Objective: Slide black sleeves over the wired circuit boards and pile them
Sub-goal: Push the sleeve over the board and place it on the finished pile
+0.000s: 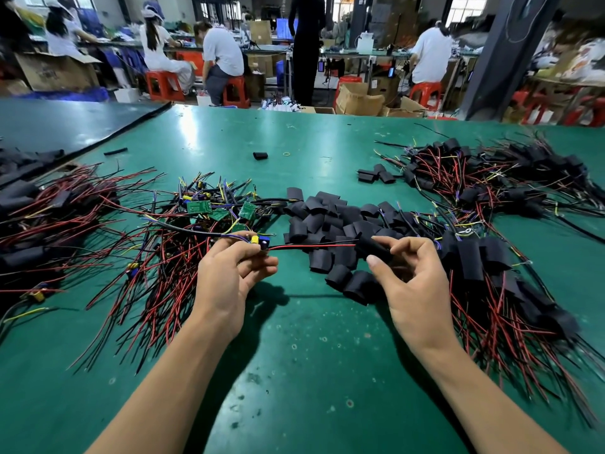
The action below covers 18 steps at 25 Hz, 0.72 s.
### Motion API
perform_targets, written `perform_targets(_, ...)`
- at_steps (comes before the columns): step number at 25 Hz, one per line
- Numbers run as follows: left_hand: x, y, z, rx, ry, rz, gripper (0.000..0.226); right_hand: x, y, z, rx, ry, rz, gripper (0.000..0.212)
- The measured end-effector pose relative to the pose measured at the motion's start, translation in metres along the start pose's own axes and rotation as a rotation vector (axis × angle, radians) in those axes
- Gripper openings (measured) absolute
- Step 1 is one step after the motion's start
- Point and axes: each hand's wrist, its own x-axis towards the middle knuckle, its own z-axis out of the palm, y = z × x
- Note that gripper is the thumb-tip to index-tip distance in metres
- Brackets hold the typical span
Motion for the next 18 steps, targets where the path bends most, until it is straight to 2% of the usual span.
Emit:
perform_targets(5, -0.007, 0.001, 0.006, 0.032, -0.1, -0.077, 0.016, 0.0, -0.001, 0.004, 0.068, -0.098, 0.045, 0.039)
perform_targets(9, -0.012, 0.006, 0.009, -0.039, -0.188, -0.155, 0.015, -0.001, -0.006, 0.01, 0.332, -0.16, 0.239, 0.069)
perform_targets(12, -0.019, 0.005, 0.014, -0.09, -0.285, -0.244, 0.025, 0.001, -0.013, 0.012, 0.619, -0.136, 0.377, 0.088)
perform_targets(15, -0.028, -0.005, 0.024, -0.114, -0.323, -0.312, 0.032, 0.003, -0.016, 0.014, 0.82, -0.082, 0.459, 0.09)
perform_targets(18, -0.035, -0.013, 0.031, -0.113, -0.338, -0.32, 0.036, 0.001, -0.018, 0.016, 0.786, -0.078, 0.457, 0.09)
